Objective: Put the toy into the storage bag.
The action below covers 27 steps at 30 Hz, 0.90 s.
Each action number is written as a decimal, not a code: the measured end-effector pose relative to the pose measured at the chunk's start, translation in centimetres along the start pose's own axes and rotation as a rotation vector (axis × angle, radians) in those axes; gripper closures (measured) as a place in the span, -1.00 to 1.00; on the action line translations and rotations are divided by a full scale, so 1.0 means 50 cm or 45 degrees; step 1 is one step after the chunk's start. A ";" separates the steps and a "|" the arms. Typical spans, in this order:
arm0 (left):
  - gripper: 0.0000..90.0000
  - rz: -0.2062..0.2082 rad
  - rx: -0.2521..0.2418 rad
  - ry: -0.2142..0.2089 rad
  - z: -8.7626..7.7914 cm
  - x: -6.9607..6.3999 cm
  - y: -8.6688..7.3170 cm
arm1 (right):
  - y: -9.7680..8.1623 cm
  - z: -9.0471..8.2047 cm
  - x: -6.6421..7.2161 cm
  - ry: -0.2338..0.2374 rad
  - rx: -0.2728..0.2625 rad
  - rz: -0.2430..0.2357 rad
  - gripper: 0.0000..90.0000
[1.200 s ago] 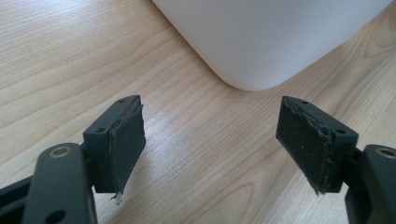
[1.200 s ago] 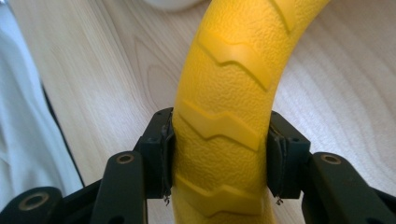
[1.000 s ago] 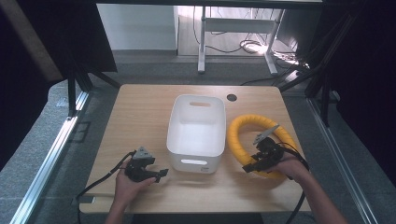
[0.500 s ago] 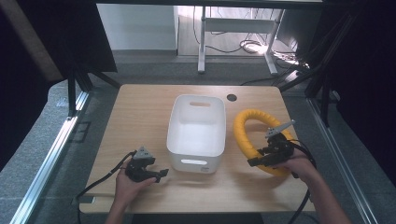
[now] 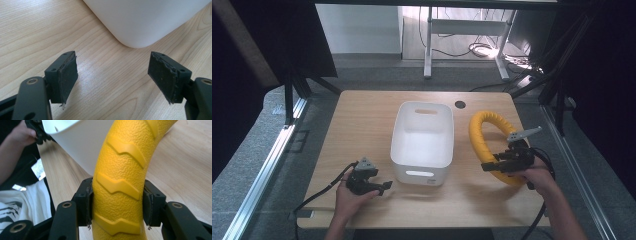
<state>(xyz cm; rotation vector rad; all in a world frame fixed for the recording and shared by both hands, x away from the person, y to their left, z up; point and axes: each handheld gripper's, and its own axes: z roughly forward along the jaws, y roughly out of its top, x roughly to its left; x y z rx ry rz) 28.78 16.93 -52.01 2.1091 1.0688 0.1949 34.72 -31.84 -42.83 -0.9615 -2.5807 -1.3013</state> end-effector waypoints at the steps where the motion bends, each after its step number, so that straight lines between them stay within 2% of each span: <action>1: -0.47 0.000 0.000 0.000 0.000 0.000 0.000 | 0.000 -0.002 0.000 0.000 -0.009 0.002 0.13; 5: -0.47 0.000 -0.001 0.000 0.000 0.000 0.000 | -0.002 -0.010 -0.002 -0.003 -0.043 0.005 0.13; 11: -0.47 -0.001 -0.002 0.001 0.001 0.000 0.000 | -0.004 -0.026 -0.006 -0.016 -0.131 0.023 0.13; 19: -0.47 0.000 0.000 0.002 0.000 0.001 0.000 | -0.009 -0.040 -0.009 -0.017 -0.193 0.036 0.13; 20: -0.47 0.001 -0.001 0.003 0.001 0.001 0.000 | -0.012 -0.047 -0.010 -0.019 -0.223 0.045 0.13; 21: -0.47 0.001 -0.001 0.003 0.001 0.001 0.000 | -0.012 -0.047 -0.010 -0.019 -0.223 0.045 0.13; 22: -0.47 0.001 0.000 0.004 0.001 0.001 0.000 | -0.016 -0.054 -0.011 -0.020 -0.261 0.052 0.13; 23: -0.47 0.001 0.000 0.004 0.001 0.001 0.000 | -0.016 -0.054 -0.011 -0.020 -0.261 0.052 0.13; 24: -0.47 -0.002 -0.002 0.003 0.002 0.000 0.000 | -0.020 -0.061 -0.013 -0.017 -0.299 0.064 0.13; 27: -0.47 -0.004 -0.005 0.003 0.002 0.000 0.000 | -0.024 -0.067 -0.015 -0.013 -0.332 0.069 0.13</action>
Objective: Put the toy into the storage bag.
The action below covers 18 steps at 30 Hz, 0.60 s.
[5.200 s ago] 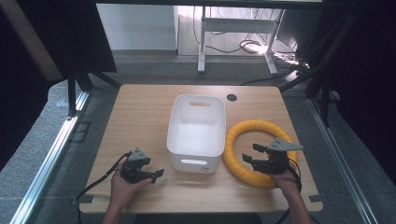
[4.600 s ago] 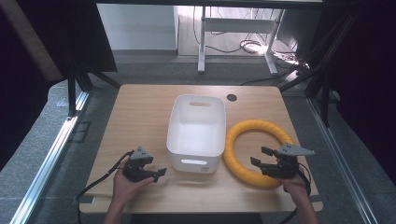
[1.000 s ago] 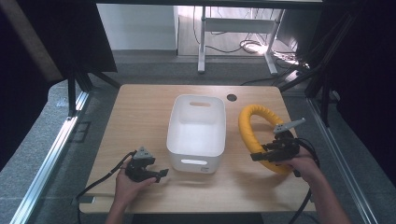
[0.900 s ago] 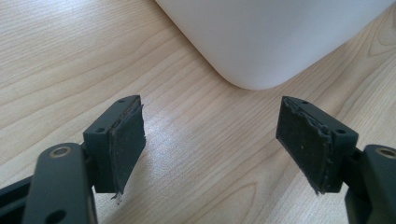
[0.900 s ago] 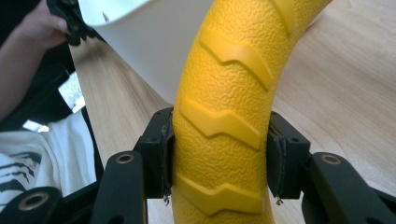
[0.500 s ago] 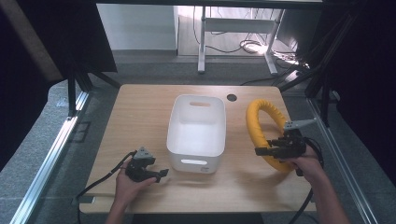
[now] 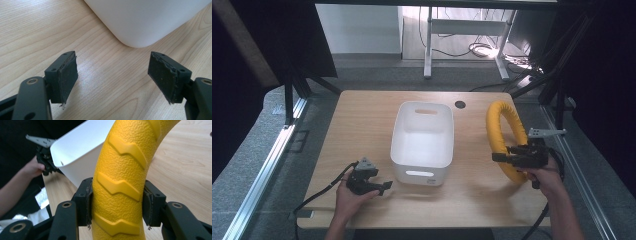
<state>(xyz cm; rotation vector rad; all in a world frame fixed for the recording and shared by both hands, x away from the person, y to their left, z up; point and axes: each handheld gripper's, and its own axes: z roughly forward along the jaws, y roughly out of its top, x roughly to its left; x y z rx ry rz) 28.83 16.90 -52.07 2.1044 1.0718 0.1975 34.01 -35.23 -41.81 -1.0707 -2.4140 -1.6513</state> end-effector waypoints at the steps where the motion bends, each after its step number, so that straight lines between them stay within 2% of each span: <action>1: -0.47 0.000 0.000 0.001 0.000 0.000 0.000 | 0.000 -0.006 0.000 -0.003 -0.015 0.001 0.13; 13: -0.47 0.006 0.006 0.002 0.002 0.001 0.000 | 0.000 -0.031 -0.008 -0.037 -0.109 0.012 0.13; 18: -0.47 0.004 0.004 0.001 0.002 0.001 0.000 | -0.001 -0.035 -0.007 -0.044 -0.123 0.009 0.13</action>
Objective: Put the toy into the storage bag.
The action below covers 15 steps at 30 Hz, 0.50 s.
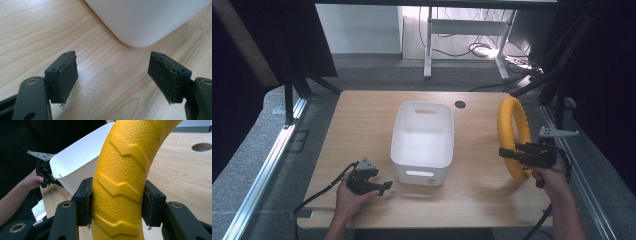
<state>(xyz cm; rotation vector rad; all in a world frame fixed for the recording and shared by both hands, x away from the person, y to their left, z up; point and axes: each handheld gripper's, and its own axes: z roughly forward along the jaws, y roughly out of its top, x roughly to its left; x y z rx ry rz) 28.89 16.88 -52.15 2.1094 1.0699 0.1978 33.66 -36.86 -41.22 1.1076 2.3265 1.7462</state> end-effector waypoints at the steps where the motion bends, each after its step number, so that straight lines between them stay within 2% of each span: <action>1: -0.47 0.001 0.001 0.001 0.000 0.000 0.000 | 0.001 -0.003 -0.001 -0.011 -0.012 0.002 0.13; 4: -0.47 0.002 0.004 0.003 0.000 0.001 0.000 | 0.004 -0.008 -0.001 -0.034 -0.034 -0.002 0.13; 7: -0.47 0.002 0.006 0.002 0.002 0.001 0.000 | 0.007 -0.019 0.005 -0.082 -0.123 -0.014 0.13; 9: -0.47 0.002 0.005 0.001 0.001 0.000 0.000 | 0.007 -0.023 0.007 -0.085 -0.180 -0.006 0.13; 10: -0.47 0.002 0.005 0.001 0.001 0.000 0.000 | 0.007 -0.023 0.007 -0.085 -0.180 -0.006 0.13; 11: -0.47 0.006 0.003 0.002 0.000 0.001 0.000 | 0.007 -0.026 0.008 -0.089 -0.223 -0.005 0.13; 12: -0.47 0.006 0.003 0.002 0.000 0.001 0.000 | 0.007 -0.026 0.008 -0.089 -0.223 -0.005 0.13; 13: -0.47 0.006 0.002 0.004 0.000 0.001 0.000 | 0.009 -0.028 0.010 -0.087 -0.260 0.001 0.13; 15: -0.47 0.005 0.001 0.003 0.000 0.001 0.000 | 0.012 -0.028 0.013 -0.099 -0.279 -0.014 0.13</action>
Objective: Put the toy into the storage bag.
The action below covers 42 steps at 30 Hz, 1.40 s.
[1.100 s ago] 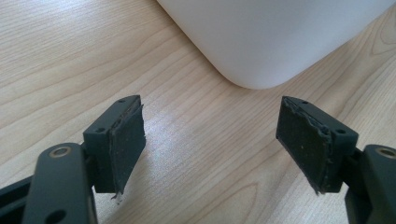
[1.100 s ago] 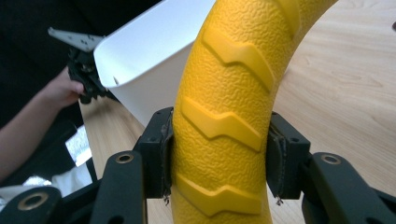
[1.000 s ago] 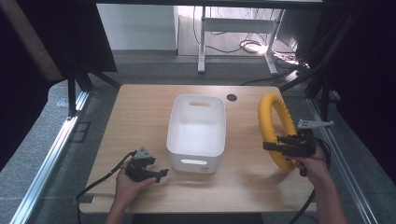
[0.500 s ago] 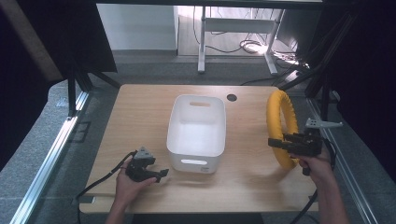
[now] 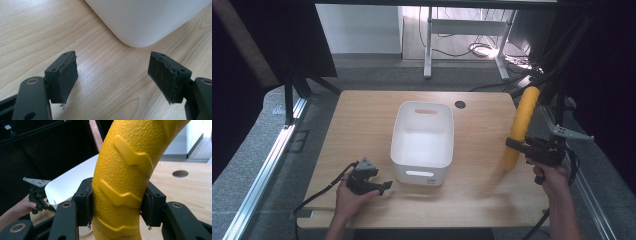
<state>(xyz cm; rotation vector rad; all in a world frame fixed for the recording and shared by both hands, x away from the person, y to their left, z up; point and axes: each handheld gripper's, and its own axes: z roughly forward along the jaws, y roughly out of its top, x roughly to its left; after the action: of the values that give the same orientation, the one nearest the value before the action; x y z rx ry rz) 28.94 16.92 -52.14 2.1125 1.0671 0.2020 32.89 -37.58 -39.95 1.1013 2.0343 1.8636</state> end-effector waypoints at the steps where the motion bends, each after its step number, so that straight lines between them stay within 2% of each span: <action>1: -0.47 0.000 0.000 0.000 0.000 0.000 0.000 | 0.000 0.000 0.000 0.000 0.000 0.000 0.13; 10: -0.47 -0.003 -0.002 0.000 0.001 -0.001 0.000 | 0.010 -0.002 0.010 -0.033 -0.094 0.032 0.13; 21: -0.47 -0.003 0.003 0.000 0.002 -0.001 0.000 | 0.016 0.006 0.018 -0.065 -0.173 0.015 0.13; 24: -0.47 -0.003 0.006 -0.002 0.003 -0.001 0.000 | 0.021 0.014 0.030 -0.063 -0.213 0.006 0.13; 26: -0.47 -0.003 0.006 -0.003 0.003 -0.001 0.000 | 0.023 0.016 0.034 -0.061 -0.216 0.009 0.13; 35: -0.47 -0.003 0.007 -0.007 0.004 -0.001 -0.001 | 0.035 0.052 0.057 -0.068 -0.281 -0.018 0.13; 42: -0.47 -0.002 0.007 -0.011 0.005 -0.001 -0.001 | 0.041 0.091 0.082 -0.101 -0.346 -0.033 0.12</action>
<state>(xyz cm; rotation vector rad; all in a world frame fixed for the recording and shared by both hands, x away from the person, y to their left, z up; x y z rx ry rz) 28.98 16.78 -52.33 2.1157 1.0650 0.1891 33.39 -31.59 -37.60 1.0512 1.6829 1.9766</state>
